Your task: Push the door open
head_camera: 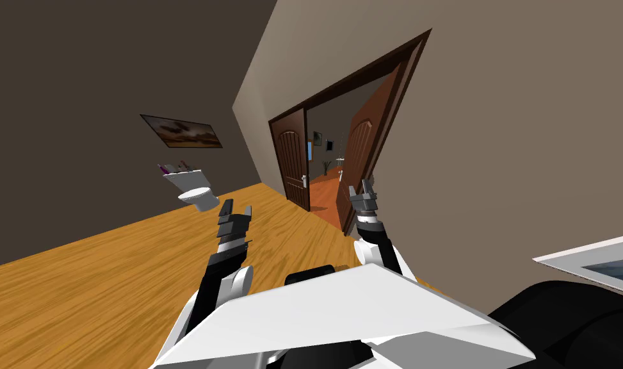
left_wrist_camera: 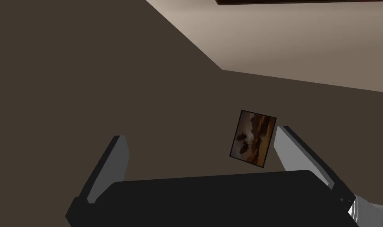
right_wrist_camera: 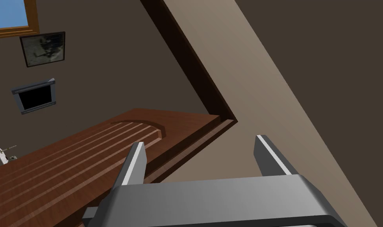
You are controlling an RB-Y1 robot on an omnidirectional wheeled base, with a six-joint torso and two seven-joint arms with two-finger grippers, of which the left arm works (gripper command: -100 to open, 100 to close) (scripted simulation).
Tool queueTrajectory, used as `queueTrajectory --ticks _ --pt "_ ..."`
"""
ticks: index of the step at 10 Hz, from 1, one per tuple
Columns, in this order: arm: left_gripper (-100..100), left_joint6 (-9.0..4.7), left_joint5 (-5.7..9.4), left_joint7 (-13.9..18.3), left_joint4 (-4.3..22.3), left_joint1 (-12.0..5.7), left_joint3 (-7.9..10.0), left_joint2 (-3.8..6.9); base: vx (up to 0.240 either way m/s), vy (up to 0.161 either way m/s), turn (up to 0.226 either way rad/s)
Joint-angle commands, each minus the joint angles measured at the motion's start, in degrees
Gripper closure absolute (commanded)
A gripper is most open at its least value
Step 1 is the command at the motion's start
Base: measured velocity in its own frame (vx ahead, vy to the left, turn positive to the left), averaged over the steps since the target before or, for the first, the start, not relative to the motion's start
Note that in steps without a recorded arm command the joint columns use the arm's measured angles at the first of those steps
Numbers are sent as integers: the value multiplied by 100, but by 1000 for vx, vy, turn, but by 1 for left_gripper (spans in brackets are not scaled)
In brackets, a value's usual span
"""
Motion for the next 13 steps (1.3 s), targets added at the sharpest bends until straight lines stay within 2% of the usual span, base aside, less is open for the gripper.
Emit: queueTrajectory --ticks 1,6,13 --pt "-100 -10 21 28 213 -126 -31 92 62 15 -109" --pt "-100 -36 77 106 794 -467 -117 303 110 44 -96" --pt "-100 -71 151 207 1549 -912 -229 528 86 43 -90"
